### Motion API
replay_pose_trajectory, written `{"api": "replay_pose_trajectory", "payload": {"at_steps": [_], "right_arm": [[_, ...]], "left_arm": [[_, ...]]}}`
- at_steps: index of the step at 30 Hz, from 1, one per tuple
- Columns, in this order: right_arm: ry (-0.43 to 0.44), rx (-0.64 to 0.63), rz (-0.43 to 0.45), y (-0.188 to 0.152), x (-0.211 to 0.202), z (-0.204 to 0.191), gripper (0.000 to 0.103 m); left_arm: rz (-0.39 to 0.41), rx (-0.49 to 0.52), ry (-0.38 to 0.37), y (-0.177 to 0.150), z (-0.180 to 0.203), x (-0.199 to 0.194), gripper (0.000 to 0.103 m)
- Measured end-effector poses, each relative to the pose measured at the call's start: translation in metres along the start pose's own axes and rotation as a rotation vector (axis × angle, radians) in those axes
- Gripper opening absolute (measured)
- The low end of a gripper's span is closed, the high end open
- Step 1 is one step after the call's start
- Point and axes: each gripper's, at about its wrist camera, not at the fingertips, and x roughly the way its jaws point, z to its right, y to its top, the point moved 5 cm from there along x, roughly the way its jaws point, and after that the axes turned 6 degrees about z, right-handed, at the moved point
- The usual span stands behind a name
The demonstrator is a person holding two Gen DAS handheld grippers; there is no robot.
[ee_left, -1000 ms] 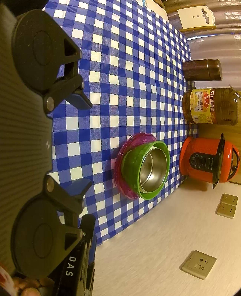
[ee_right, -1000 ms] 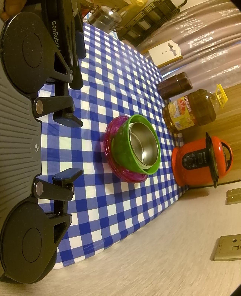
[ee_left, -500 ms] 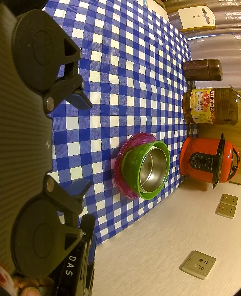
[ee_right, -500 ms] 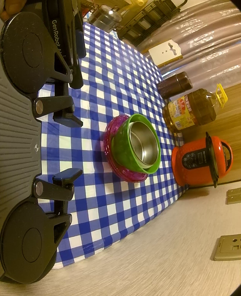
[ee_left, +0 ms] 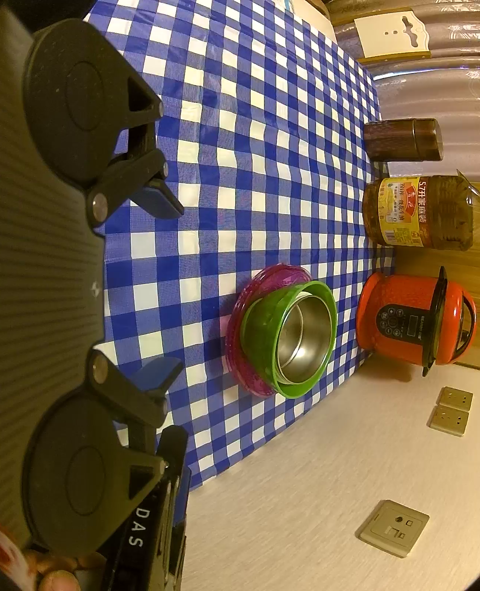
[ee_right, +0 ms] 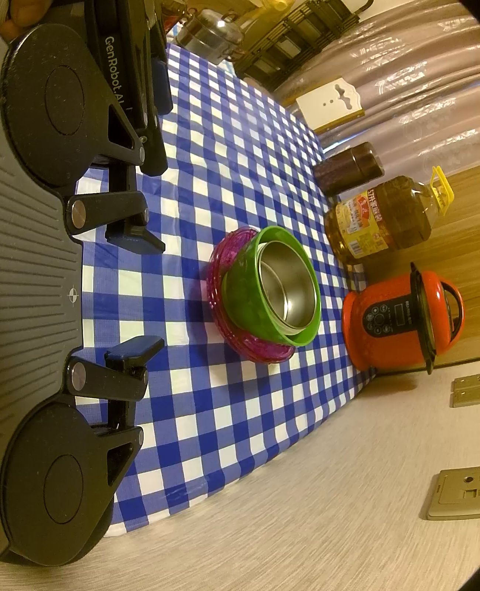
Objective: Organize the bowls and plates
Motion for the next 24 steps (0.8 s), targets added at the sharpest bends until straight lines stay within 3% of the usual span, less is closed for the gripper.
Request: {"api": "replay_pose_trajectory", "payload": {"at_steps": [24], "right_arm": [[-0.001, 0.0, -0.002, -0.0007, 0.0009, 0.0013, 0.049]], "left_arm": [[0.0, 0.0, -0.001, 0.0018, 0.0017, 0.0002, 0.08]]}}
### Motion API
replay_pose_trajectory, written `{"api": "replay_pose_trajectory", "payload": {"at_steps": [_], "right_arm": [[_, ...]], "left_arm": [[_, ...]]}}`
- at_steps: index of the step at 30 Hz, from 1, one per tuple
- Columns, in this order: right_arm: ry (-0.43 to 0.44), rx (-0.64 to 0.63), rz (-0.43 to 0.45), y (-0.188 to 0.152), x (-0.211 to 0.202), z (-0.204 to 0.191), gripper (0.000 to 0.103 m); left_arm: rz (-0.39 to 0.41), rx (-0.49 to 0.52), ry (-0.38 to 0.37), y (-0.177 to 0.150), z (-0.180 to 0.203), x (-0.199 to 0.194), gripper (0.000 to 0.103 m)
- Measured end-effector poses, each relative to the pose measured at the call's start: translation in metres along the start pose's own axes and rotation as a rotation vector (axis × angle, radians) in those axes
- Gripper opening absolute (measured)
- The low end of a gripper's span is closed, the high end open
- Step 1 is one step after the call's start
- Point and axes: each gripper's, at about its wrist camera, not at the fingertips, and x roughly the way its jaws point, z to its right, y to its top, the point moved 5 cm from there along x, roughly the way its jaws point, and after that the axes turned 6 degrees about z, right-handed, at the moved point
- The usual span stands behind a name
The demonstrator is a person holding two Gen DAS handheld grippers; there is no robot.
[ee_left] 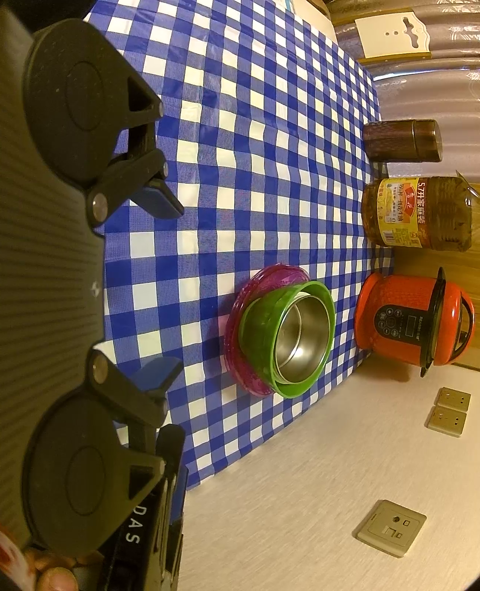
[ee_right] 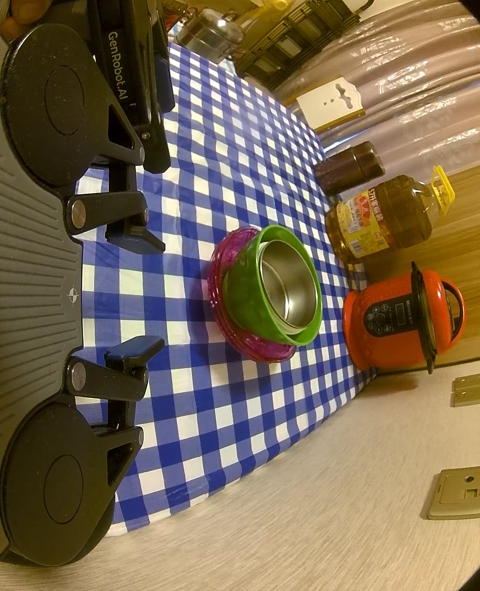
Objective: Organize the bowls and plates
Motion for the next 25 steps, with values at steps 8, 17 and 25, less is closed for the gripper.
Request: {"api": "replay_pose_trajectory", "payload": {"at_steps": [8, 17, 25], "right_arm": [[-0.001, 0.002, 0.001, -0.0016, 0.0008, 0.0022, 0.049], [-0.001, 0.001, -0.001, -0.002, 0.0012, 0.0027, 0.049], [-0.002, 0.001, 0.0, -0.003, 0.0012, 0.0026, 0.049]], "left_arm": [[0.001, 0.0, 0.0, 0.0008, 0.001, 0.0, 0.08], [0.0, -0.007, -0.003, 0.0006, 0.0018, 0.0007, 0.08], [0.012, -0.027, 0.0, -0.0004, -0.0023, 0.0018, 0.08]]}}
